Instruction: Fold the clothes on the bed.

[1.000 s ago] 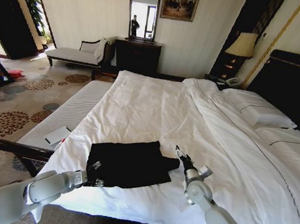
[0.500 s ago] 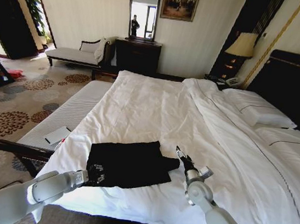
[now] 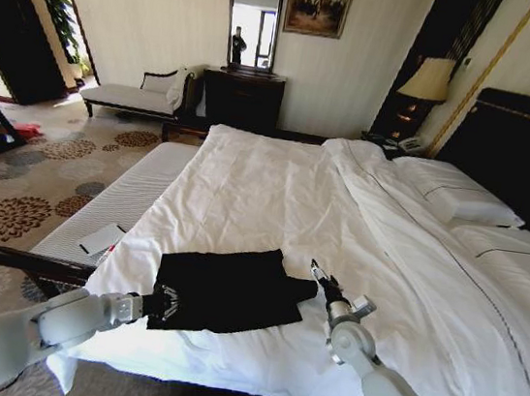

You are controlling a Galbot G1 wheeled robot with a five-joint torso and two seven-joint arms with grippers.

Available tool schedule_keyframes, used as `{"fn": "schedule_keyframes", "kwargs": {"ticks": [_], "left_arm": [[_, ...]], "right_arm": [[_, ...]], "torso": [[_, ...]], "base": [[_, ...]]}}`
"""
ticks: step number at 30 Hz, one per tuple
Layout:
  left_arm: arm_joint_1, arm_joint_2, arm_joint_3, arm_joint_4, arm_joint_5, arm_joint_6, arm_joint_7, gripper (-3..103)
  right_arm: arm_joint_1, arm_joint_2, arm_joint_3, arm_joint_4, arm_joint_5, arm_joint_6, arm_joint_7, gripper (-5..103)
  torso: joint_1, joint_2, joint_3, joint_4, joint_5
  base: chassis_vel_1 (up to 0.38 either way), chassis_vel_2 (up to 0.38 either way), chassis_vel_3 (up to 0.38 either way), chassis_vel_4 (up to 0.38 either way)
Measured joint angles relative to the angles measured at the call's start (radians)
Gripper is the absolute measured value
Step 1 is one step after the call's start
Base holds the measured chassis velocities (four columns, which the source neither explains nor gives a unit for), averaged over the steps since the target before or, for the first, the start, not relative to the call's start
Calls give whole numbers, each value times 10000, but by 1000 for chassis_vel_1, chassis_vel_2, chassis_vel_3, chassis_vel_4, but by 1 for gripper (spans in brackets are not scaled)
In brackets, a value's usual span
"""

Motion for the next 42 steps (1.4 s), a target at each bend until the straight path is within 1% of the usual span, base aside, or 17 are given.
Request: {"fn": "schedule_keyframes", "kwargs": {"ticks": [2, 3, 4, 5, 8, 9, 11, 13, 14, 17, 19, 20, 23, 34, 40, 41, 42], "left_arm": [[25, 191, -250, 102, 21, -591, 473, 0], [79, 321, -446, 195, 108, -1084, 803, 0], [124, 401, -556, 253, 188, -1369, 1014, 0], [124, 401, -556, 253, 188, -1369, 1014, 0], [248, 638, -927, 508, 499, -2168, 1690, 0], [248, 638, -927, 508, 499, -2168, 1690, 0], [260, 722, -1063, 651, 614, -2449, 1950, 0], [264, 822, -1230, 919, 829, -2845, 2403, 0], [264, 822, -1230, 919, 829, -2845, 2403, 0], [262, 861, -1393, 1399, 1241, -3550, 3261, 0], [260, 857, -1449, 1622, 1368, -3829, 3676, 0], [260, 857, -1449, 1622, 1368, -3829, 3676, 0], [259, 816, -1537, 1893, 1538, -4178, 4238, 0], [242, 683, -1762, 2485, 1756, -4348, 4499, 0], [251, 573, -1778, 2616, 1699, -4600, 4335, 0], [254, 541, -1773, 2615, 1648, -4637, 4288, -2], [255, 510, -1779, 2614, 1589, -4682, 4264, 3]], "right_arm": [[21, 1, -14, 0, -2, 0, -2, 100], [34, 1, -23, -1, -4, 0, -6, 100], [33, -1, -24, -1, -4, 0, -8, 100], [33, -1, -24, -1, -4, 0, -8, 100], [17, -15, -24, -9, -27, 0, -17, 100], [17, -15, -24, -9, -27, 0, -17, 100], [-6, -15, -18, -9, -40, 0, -19, 100], [-67, -3, 9, 3, -73, 1, -19, 100], [-67, -3, 9, 3, -73, 1, -19, 100], [-199, 11, 90, 57, -119, 3, -19, 100], [-272, 8, 154, 85, -135, 4, -18, 100], [-272, 8, 154, 85, -135, 4, -18, 100], [-406, -27, 302, 135, -142, 5, -17, 100], [-581, -50, 399, 185, -228, 11, -9, 100], [-580, -60, 388, 185, -253, 13, 1, 100], [-571, -67, 382, 185, -261, 13, 2, 100], [-558, -80, 378, 184, -263, 13, 2, 100]], "torso": [[0, 0, 0, 0, 0], [0, 0, 0, -1, -1], [0, 0, 0, 0, -1], [0, 0, 0, 0, -1], [0, 0, 0, 1, -2], [0, 0, 0, 1, -2], [0, 0, 1, 0, -1], [0, 0, 0, 0, -1], [0, 0, 0, 0, -1], [0, 0, 0, -1, -2], [0, 0, 0, 0, -2], [0, 0, 0, 0, -2], [0, 1, 0, 0, -2], [0, 1, 0, 0, -1], [0, 0, 0, 0, 0], [0, 0, 0, 0, -1], [0, 0, 0, 1, -1]], "base": [[0, 0, 0, 0], [0, 0, 0, 0], [0, 0, 0, 0], [0, 0, 0, 0], [0, 0, 0, 0], [0, 0, 0, 0], [0, 0, 0, 0], [0, 0, 0, 0], [0, 0, 0, 0], [0, 0, 0, 0], [0, 0, 0, 0], [0, 0, 0, 0], [0, 0, 0, 0], [0, 0, 0, 0], [0, 0, 0, 0], [0, 0, 0, 0], [0, 0, 0, 0]]}}
